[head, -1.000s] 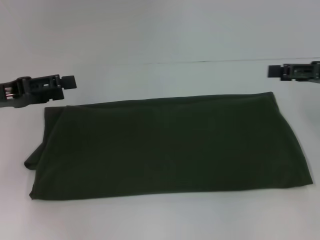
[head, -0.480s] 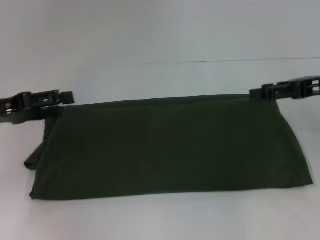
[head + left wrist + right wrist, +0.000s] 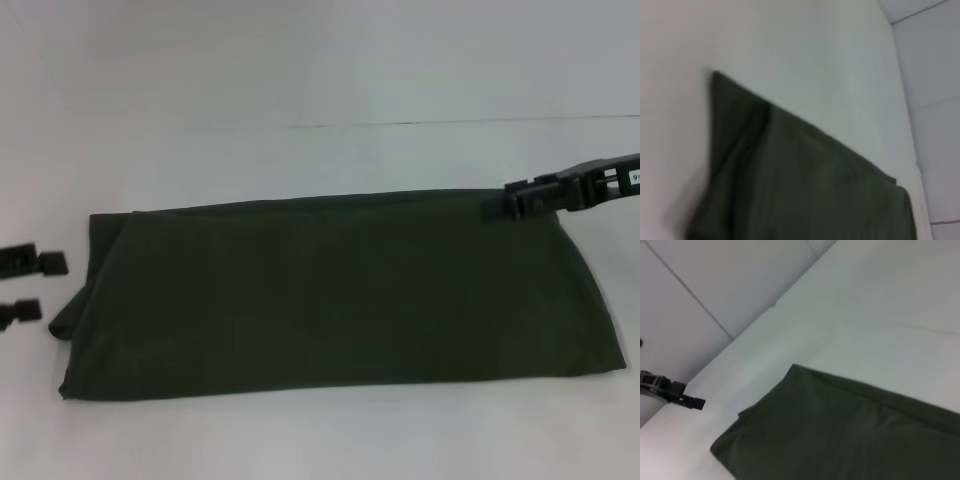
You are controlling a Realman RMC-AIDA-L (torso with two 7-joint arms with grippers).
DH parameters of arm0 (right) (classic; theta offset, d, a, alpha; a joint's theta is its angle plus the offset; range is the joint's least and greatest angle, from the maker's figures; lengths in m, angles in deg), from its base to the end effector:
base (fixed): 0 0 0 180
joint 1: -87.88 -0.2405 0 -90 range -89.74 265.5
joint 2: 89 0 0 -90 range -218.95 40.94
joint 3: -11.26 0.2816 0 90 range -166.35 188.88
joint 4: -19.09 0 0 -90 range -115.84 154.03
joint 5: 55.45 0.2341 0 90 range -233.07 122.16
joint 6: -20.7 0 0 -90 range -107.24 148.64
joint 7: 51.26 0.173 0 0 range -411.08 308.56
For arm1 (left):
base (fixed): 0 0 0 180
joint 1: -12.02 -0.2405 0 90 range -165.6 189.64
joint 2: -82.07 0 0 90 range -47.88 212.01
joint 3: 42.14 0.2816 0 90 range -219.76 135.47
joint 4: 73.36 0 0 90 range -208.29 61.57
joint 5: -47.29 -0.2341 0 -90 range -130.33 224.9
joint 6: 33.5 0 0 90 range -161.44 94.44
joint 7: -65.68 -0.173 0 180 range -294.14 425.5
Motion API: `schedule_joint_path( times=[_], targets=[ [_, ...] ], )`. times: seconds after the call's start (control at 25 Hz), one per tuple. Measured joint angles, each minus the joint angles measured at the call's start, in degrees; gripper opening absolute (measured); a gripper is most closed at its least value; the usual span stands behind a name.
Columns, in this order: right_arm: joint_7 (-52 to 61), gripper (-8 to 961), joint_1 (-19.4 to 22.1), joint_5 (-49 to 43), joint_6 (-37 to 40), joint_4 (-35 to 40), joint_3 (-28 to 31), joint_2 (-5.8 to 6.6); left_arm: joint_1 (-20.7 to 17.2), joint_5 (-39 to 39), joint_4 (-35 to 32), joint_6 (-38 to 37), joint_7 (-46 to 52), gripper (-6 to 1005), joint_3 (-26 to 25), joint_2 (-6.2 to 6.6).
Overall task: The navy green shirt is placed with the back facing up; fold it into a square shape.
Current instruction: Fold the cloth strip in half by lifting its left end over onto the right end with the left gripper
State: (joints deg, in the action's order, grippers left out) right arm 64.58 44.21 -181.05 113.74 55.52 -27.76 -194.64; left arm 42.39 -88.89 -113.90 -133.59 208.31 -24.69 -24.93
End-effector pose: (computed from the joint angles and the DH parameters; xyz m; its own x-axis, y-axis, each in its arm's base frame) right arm 0.2563 0.4414 0.0539 0.6479 -0.6925 -0.3173 -0.7394 -0.6719 -0.0434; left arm -0.3637 0.3571 0.0914 -0.0879 0.9036 0.4194 0.9820 0.0078 0.1890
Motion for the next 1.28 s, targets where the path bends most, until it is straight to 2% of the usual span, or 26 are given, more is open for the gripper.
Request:
schedule_joint_path(
  times=[0.4,0.6,0.84,1.04,1.28],
  targets=[
    [-1.11,932,-0.79,0.0,0.29,0.0,-2.67,-0.47,-2.38,-4.57,2.51,3.62,0.96,946,-1.42,-0.9],
    [-5.6,932,-0.39,0.01,1.21,-0.02,-4.53,-0.6,-2.41,-5.67,4.84,4.89,0.85,946,-1.28,-0.98],
    [-16.39,932,0.53,0.41,3.72,-0.04,-3.86,-0.66,-2.37,-6.36,5.19,5.31,1.06,945,-1.01,-1.02],
    [-26.12,930,1.15,0.54,5.83,-0.04,-1.09,-1.02,-2.07,-7.88,6.25,5.45,1.67,946,-0.92,-1.0],
    [-27.4,928,1.11,0.54,6.16,-0.04,-0.29,-1.13,-1.91,-8.52,7.0,6.52,2.13,946,-0.69,-0.97]
  ],
)
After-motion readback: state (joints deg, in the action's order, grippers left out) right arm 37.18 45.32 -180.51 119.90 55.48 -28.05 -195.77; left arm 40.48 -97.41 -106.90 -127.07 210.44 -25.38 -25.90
